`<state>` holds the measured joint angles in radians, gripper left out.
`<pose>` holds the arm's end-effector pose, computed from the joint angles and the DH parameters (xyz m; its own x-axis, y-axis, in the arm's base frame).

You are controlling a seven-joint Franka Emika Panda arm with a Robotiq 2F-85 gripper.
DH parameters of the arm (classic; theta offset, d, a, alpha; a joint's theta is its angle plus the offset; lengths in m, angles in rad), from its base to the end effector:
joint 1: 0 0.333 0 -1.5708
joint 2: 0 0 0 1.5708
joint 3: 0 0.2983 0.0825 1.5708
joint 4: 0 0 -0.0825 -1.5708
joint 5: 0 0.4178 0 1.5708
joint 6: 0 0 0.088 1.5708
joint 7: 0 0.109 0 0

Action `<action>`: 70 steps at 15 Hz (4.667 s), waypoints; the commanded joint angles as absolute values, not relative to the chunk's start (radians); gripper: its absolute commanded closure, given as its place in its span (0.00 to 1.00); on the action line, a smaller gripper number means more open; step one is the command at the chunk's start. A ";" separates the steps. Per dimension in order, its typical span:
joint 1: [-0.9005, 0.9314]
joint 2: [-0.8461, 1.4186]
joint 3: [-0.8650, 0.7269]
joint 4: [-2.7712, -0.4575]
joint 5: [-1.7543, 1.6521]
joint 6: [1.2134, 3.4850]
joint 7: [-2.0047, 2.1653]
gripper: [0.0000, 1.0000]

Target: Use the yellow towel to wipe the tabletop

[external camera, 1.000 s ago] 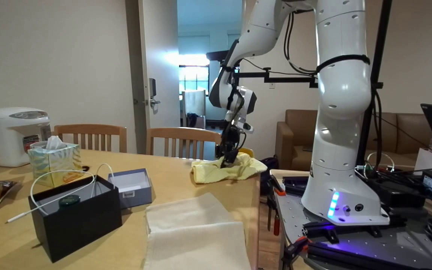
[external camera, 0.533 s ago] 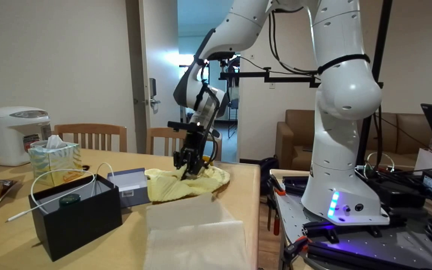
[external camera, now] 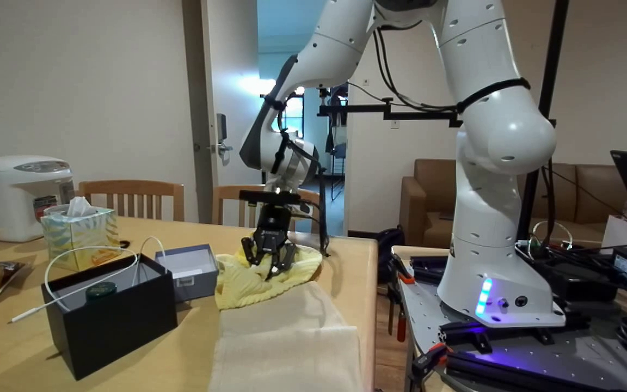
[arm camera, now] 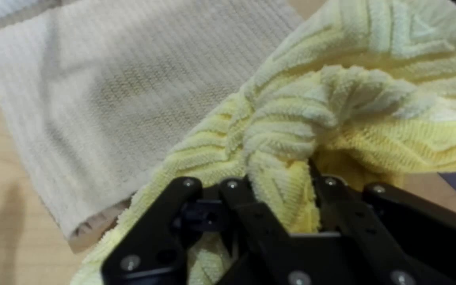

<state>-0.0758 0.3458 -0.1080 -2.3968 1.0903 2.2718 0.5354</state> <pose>0.4551 -0.0663 0.1014 -0.0580 -0.7537 -0.6546 -0.9974 0.0716 0.0059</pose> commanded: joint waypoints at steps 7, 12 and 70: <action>-0.038 0.323 -0.226 -2.420 0.733 2.332 0.838 0.93; -0.039 0.330 -0.251 -2.405 0.525 2.372 1.112 0.93; -0.008 -0.226 -0.110 -2.681 0.715 2.456 0.687 0.00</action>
